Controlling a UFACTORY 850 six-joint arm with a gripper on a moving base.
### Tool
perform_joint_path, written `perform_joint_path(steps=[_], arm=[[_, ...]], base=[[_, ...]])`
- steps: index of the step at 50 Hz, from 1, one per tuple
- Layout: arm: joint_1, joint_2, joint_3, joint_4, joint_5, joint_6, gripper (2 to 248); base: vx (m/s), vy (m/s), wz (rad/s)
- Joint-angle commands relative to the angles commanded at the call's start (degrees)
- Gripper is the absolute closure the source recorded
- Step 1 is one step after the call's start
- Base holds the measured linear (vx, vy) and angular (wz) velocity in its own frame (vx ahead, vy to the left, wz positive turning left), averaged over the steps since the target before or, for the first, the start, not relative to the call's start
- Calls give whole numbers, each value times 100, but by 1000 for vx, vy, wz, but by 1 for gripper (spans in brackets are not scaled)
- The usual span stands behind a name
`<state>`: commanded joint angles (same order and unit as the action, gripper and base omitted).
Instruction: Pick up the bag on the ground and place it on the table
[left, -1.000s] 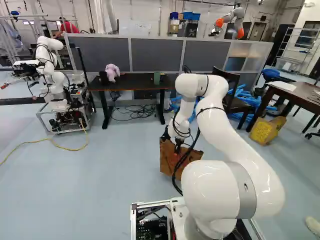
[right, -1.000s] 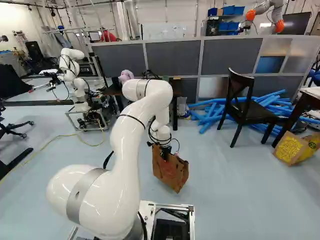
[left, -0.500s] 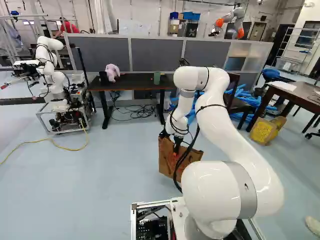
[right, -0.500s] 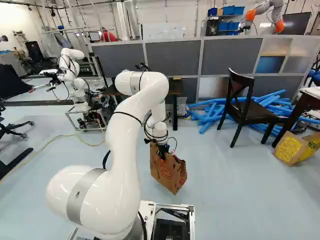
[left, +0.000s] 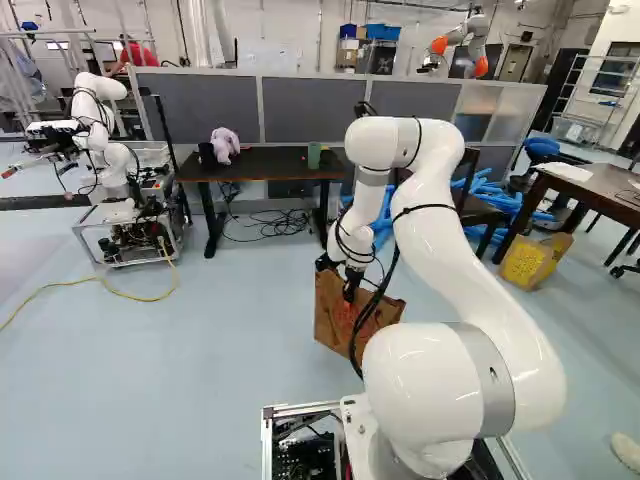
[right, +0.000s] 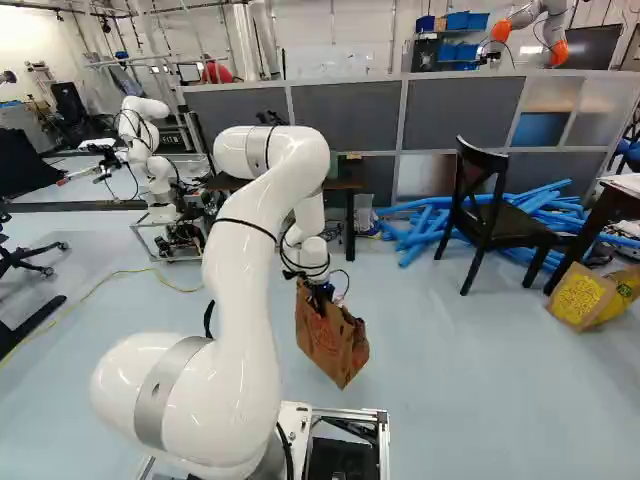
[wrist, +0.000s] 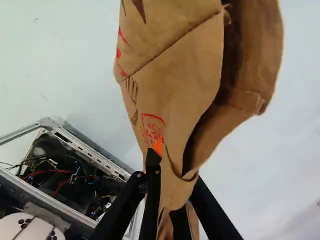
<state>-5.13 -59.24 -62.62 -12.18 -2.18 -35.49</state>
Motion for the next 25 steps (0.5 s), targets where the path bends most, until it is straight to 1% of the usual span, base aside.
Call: perform_joint_path(steps=[25], arm=[[142, 586, 431, 403, -141, 0, 229]], base=[[0, 0, 0]])
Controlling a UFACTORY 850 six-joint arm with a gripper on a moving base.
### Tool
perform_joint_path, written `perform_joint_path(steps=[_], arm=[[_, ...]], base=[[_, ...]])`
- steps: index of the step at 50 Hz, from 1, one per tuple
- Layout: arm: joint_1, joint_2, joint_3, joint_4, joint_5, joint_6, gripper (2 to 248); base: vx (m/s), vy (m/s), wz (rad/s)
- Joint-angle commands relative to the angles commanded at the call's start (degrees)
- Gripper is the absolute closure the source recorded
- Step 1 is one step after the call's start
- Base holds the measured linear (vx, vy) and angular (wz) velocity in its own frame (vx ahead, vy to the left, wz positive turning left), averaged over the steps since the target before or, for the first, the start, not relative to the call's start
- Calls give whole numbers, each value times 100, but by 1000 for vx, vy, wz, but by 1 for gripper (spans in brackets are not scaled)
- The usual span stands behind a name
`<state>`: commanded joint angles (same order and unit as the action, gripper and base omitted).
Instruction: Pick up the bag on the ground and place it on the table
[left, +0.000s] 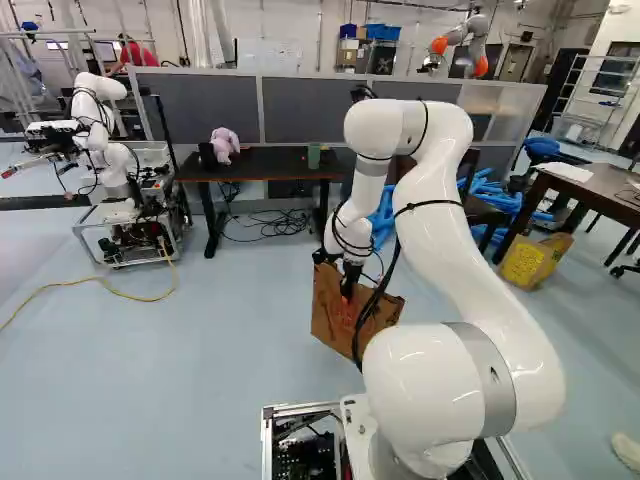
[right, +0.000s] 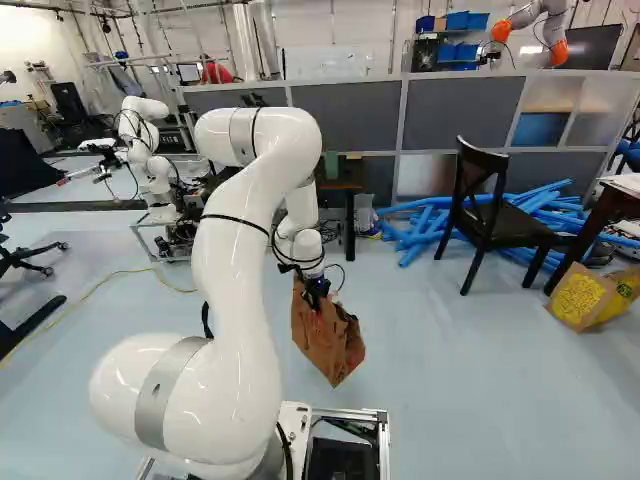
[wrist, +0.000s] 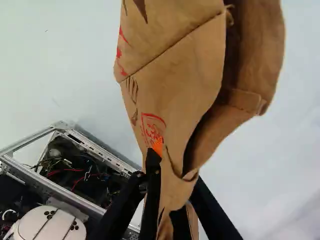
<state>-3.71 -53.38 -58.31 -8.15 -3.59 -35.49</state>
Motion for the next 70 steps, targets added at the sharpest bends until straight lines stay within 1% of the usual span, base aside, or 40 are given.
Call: perform_joint_path(steps=[15, 70], arm=[[29, 359, 239, 118, -98, 0, 229], [31, 1722, 1055, 128, -856, 0, 229]], base=[[0, 0, 0], [0, 0, 0]])
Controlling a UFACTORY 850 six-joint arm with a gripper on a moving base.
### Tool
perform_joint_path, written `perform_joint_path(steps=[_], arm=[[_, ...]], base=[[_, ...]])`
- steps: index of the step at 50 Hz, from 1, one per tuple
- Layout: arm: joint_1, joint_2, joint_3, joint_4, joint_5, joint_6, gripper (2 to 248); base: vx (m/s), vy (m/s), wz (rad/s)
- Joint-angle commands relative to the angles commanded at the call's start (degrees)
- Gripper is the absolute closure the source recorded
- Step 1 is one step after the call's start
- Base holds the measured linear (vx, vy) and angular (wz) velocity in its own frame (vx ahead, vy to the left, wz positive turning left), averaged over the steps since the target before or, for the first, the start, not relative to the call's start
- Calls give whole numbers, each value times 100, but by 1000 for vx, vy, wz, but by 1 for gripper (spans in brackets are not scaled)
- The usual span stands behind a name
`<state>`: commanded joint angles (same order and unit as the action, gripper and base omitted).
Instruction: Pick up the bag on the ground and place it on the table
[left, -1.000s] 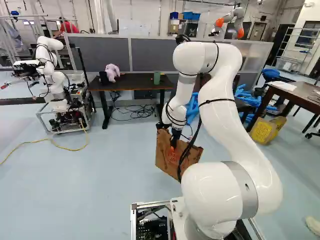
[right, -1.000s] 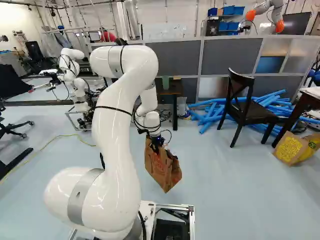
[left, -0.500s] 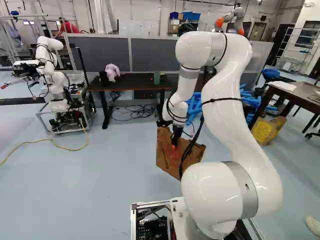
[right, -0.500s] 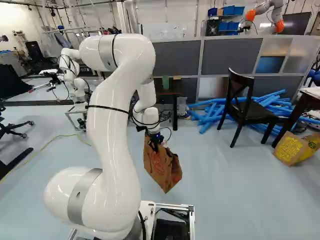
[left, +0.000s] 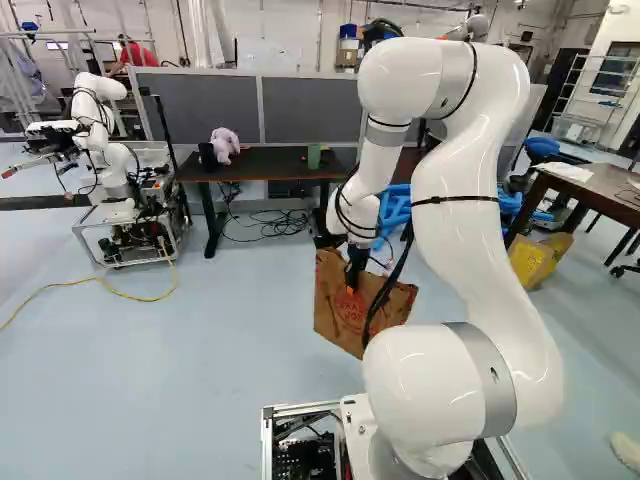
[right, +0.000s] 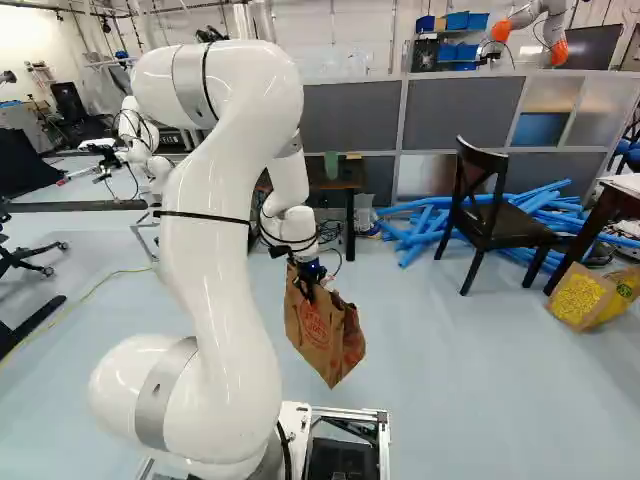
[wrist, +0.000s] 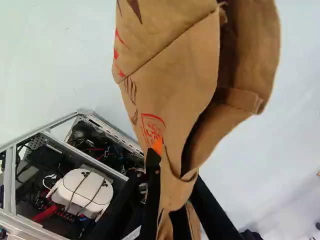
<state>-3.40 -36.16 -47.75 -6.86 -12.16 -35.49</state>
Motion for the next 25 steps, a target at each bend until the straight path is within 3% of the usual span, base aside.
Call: perform_joint_path(steps=[25], arm=[[0, 671, 353, 0, -323, 0, 229]], base=[[0, 0, 0]])
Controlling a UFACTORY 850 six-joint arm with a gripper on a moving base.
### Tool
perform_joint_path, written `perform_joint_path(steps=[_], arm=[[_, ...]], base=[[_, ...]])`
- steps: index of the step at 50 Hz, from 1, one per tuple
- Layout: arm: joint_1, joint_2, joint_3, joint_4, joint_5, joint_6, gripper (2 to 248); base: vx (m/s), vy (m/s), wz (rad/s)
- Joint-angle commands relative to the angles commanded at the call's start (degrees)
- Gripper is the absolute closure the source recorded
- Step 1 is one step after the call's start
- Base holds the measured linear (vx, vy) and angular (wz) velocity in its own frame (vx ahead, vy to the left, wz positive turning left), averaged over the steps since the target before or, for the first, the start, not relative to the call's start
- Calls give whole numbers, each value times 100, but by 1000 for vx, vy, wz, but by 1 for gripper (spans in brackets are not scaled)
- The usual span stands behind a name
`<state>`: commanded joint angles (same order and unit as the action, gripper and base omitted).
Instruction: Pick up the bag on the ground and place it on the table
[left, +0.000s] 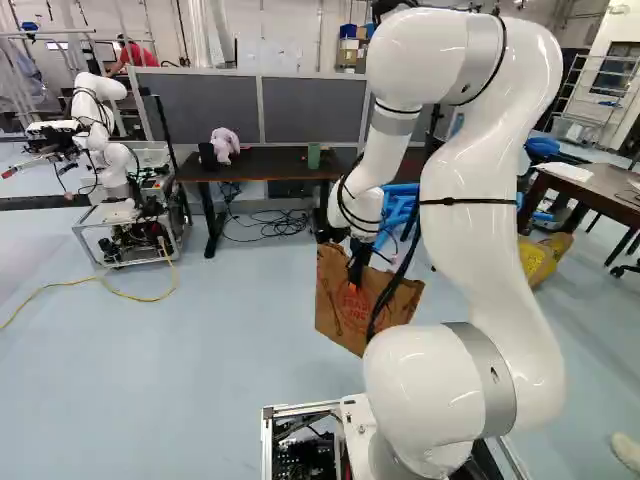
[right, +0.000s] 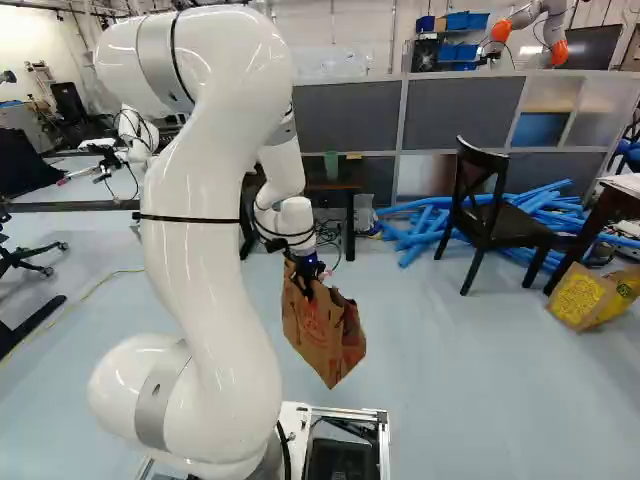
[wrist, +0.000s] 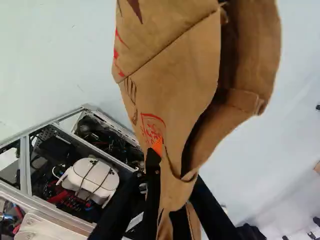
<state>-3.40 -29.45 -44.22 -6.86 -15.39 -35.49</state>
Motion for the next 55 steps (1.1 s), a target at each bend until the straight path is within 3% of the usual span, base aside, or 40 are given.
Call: perform_joint_path(steps=[55], arm=[[14, 1466, 514, 182, -786, 0, 229]], base=[[0, 0, 0]])
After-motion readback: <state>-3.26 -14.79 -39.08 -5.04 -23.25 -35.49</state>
